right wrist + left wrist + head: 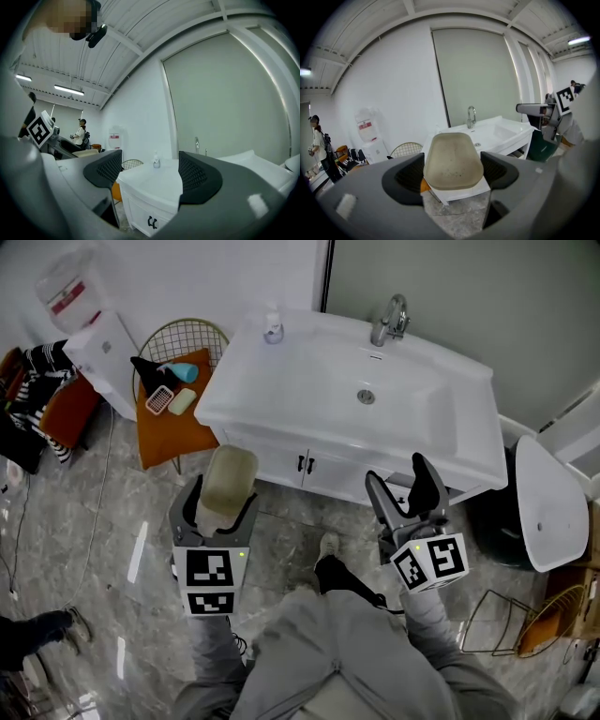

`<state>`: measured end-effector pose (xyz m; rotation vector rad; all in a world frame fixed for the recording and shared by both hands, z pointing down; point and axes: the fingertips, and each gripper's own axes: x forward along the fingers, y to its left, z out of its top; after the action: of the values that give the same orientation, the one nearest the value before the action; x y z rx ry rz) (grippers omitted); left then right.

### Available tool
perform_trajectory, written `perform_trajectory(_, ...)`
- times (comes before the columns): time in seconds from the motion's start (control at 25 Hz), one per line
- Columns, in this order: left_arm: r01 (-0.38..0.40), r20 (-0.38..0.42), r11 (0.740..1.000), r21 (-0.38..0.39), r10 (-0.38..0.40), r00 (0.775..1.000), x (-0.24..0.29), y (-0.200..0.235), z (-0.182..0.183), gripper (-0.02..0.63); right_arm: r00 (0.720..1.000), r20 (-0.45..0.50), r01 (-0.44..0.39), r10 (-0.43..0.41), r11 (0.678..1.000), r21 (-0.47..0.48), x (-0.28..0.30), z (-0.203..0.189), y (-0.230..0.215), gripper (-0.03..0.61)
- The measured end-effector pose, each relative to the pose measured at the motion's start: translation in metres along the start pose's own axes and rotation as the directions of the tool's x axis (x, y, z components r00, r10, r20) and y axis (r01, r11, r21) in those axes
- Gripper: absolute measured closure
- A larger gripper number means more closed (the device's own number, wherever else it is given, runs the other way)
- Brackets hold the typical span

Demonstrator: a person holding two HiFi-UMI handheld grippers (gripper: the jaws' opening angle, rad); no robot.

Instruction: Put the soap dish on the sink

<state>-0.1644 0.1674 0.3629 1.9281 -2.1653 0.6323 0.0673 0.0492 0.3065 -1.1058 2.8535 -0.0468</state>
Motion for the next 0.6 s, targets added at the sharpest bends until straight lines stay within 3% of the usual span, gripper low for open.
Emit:
perform_trajectory(0.32,-0.017,-0.021,1.0,-0.012,0.017,1.0,0.057,0.019,0.016,0.187,1.0,-0.014,-0.024,0.025,1.0,0.007,0.061,-0.005,-0.027,0.201)
perform_trajectory(0.6,-0.028,-0.04,1.0,-0.01,0.028,0.999,0.129,0.022,0.046,0.188,0.999,-0.022,-0.034,0.035,0.999,0.022,0.119,-0.008,-0.08,0.201)
